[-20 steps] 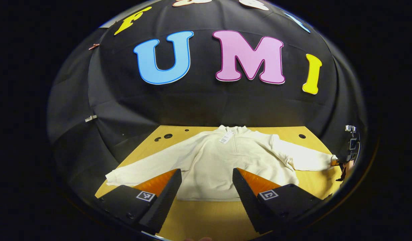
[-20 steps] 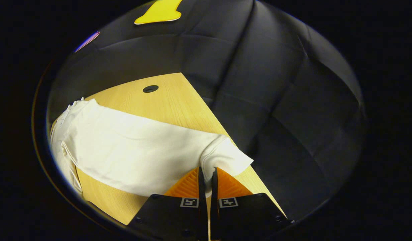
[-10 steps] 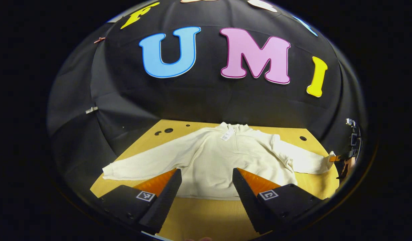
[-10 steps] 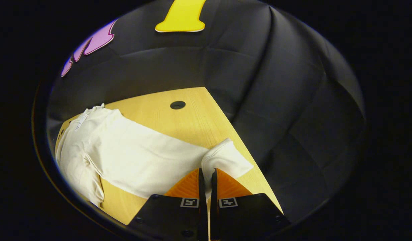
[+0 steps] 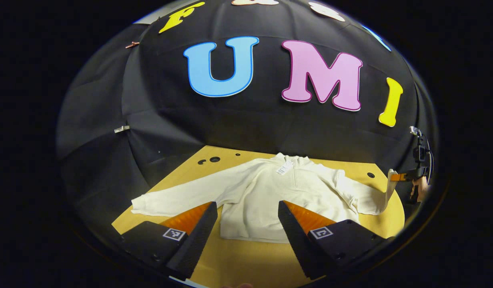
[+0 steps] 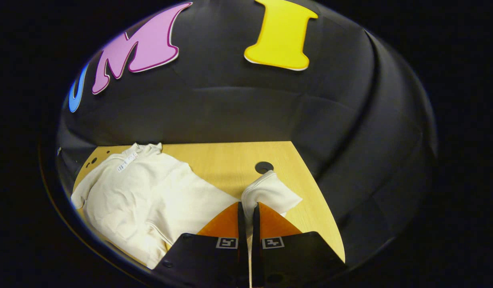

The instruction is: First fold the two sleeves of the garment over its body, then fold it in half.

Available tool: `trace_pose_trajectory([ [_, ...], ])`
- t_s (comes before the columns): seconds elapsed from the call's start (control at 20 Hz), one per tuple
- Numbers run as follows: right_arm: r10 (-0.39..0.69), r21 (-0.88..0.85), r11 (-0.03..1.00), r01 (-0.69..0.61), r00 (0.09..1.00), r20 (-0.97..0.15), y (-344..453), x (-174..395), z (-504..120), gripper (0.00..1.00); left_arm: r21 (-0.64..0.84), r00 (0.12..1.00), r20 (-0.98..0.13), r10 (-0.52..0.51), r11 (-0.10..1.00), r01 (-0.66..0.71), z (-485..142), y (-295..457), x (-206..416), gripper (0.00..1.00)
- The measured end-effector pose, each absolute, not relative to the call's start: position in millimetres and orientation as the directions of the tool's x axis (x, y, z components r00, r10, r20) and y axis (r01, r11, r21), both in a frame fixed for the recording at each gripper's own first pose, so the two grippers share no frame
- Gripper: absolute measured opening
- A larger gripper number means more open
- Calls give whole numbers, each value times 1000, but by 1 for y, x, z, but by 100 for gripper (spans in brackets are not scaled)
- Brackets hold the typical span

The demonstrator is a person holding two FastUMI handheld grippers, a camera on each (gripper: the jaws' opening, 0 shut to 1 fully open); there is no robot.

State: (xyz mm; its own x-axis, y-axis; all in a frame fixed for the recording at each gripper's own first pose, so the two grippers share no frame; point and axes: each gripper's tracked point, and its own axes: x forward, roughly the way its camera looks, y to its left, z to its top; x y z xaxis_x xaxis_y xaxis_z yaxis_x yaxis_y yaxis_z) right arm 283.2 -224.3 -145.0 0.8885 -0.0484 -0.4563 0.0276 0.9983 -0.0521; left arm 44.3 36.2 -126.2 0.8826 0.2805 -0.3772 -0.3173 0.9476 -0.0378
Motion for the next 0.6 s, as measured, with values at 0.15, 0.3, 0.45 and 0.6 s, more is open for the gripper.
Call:
trace_pose_trajectory([
  [0.15,-1,-48,999,-21,905,-425,-181,305,-124,7,-47,877,-376,300,939,-342,-125,52,39,97],
  [0.3,39,-24,998,-53,915,-402,-137,325,-110,7,-50,873,-371,316,932,-358,-124,72,34,97],
  [0.45,82,-58,992,-111,923,-376,-87,344,-93,13,-62,865,-374,334,922,-383,-123,92,27,97],
  [0.6,147,-38,984,-173,917,-370,-22,357,-87,7,-103,860,-364,357,903,-418,-118,113,24,97],
])
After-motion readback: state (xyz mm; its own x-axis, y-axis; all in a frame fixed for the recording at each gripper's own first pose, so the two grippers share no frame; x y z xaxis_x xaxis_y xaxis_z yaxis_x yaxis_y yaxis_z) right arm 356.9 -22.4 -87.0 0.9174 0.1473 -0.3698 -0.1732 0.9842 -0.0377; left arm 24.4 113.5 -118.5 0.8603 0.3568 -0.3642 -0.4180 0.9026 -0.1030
